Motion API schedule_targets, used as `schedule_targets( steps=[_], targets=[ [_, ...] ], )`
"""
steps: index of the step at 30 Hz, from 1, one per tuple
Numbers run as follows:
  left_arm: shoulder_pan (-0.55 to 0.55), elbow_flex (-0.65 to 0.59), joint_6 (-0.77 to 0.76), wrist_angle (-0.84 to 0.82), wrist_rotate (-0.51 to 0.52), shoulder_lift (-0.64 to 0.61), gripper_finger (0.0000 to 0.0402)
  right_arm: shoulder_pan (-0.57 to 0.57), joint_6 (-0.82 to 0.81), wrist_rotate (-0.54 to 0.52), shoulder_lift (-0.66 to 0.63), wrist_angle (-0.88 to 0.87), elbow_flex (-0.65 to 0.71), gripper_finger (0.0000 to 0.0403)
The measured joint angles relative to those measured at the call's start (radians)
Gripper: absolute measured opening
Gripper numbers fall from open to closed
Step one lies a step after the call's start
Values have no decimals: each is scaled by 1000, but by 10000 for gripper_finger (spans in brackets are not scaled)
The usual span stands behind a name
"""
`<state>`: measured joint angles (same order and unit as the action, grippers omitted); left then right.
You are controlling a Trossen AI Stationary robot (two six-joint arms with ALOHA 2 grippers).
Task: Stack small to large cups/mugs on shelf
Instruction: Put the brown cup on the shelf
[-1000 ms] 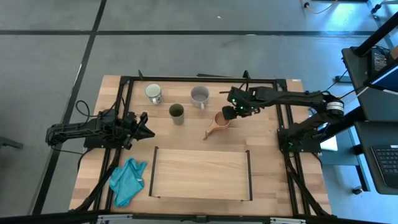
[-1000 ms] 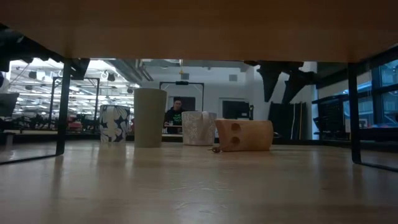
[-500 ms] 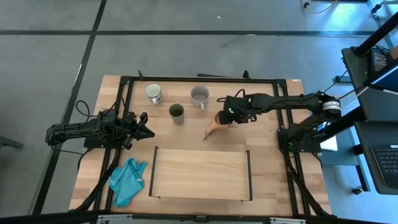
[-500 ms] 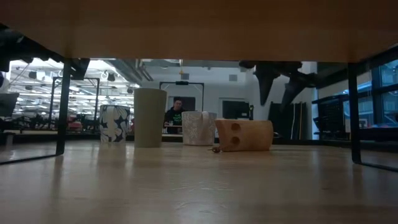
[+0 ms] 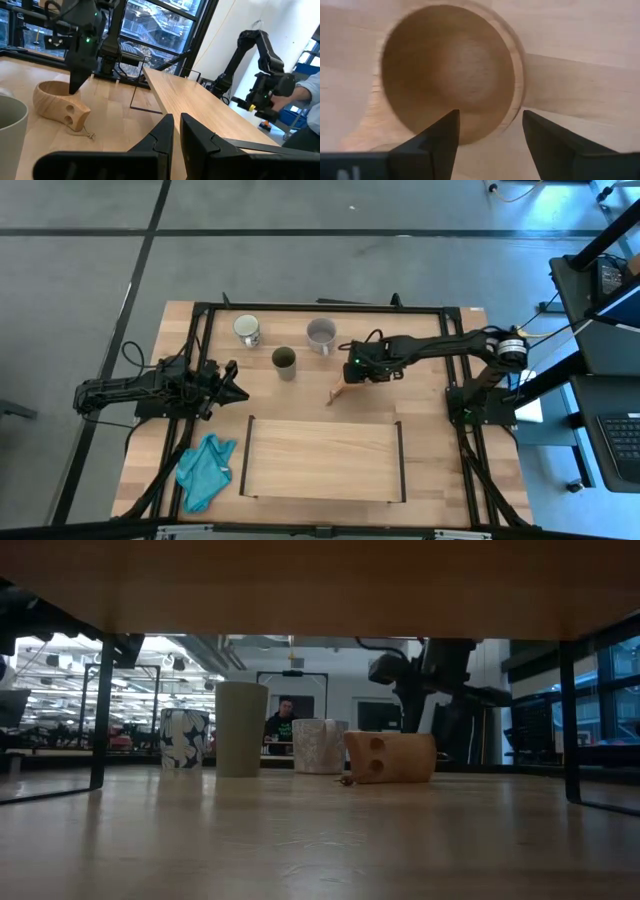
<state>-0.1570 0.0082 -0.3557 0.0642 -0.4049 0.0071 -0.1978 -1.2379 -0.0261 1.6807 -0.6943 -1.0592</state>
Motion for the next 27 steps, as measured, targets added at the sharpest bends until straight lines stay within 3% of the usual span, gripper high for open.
schedule_targets(
  steps=[9,21,27],
  targets=[
    [0,0,0,0,0,0,28,-17,35,-21,34,-16,0,208],
    [0,0,0,0,0,0,27,-74,143,-29,25,-50,0,54],
    [0,0,0,0,0,0,27,-97,203,-28,25,-53,0,39]
  ],
)
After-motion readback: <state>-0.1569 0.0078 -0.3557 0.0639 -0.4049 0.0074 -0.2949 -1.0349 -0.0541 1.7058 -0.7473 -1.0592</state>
